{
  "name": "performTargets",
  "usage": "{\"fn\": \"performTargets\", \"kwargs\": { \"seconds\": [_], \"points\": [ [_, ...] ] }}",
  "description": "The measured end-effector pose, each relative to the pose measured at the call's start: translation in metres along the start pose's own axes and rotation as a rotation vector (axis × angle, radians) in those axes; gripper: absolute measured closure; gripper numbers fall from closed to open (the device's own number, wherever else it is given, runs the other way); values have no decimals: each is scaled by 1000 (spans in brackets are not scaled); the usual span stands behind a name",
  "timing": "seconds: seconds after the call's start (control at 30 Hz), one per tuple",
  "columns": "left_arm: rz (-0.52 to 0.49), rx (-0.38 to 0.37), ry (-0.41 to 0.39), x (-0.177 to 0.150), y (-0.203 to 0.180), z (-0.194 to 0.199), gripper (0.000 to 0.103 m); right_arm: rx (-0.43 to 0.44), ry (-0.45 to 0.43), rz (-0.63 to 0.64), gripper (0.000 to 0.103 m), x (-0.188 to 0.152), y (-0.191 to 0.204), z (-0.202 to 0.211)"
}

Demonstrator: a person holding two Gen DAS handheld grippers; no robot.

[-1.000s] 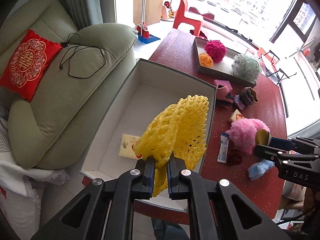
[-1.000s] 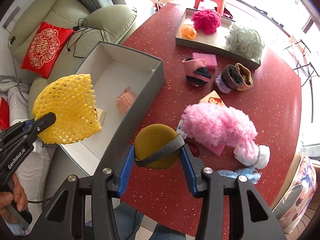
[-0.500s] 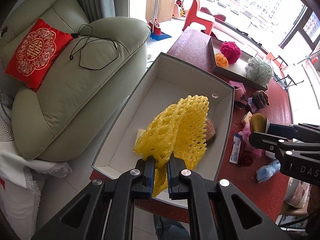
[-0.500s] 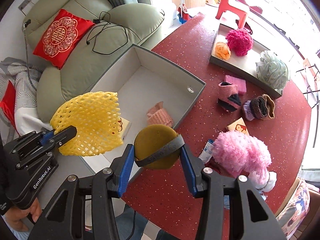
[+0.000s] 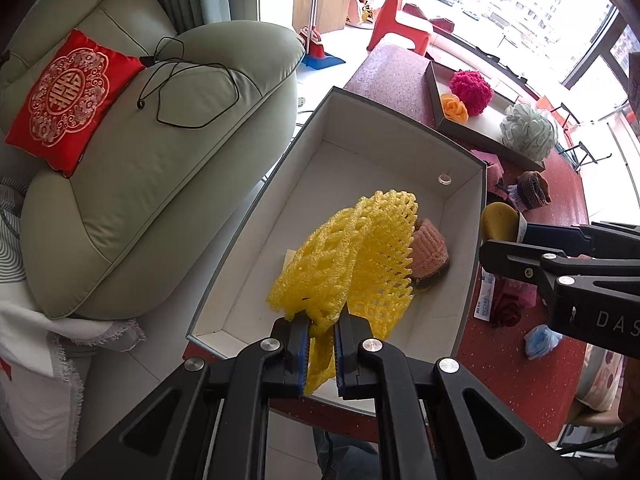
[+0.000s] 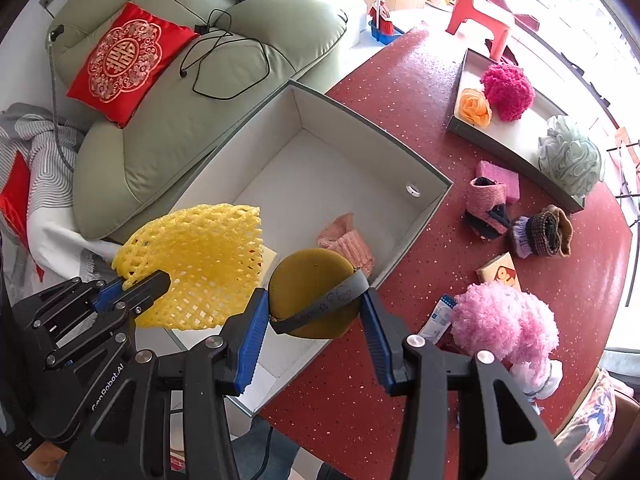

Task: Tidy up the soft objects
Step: 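Carry the yellow net with the left tool while the right tool carries the sponge over the box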

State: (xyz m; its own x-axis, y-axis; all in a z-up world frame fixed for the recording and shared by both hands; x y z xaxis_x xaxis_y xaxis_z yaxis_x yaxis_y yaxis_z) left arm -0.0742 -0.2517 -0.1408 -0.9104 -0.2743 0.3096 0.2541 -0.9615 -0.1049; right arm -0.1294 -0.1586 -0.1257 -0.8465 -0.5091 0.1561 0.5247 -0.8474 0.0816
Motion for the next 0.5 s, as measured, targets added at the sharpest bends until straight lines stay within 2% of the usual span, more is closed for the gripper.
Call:
{"fn": "performTargets", "kwargs": {
  "seconds": [0.5],
  "points": [
    [-11,-3,24,2,6,-18,92,-12,17,-8,53,14,7,-16]
  ]
}}
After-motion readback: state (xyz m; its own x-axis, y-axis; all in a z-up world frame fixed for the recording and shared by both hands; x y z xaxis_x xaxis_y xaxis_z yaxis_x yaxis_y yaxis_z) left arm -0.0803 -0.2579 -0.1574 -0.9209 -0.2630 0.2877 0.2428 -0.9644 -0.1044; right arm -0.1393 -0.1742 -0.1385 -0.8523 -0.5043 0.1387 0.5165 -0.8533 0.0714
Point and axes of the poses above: each gripper's, at about its wrist camera, not at the fingertips, and z roughly against the way its jaws point, y to its left, x to its top, the point moved 10 cm from there along -z, roughly the way its jaws point, and after that the axes turned 2 degrees about -z, right-handed, at the moved point
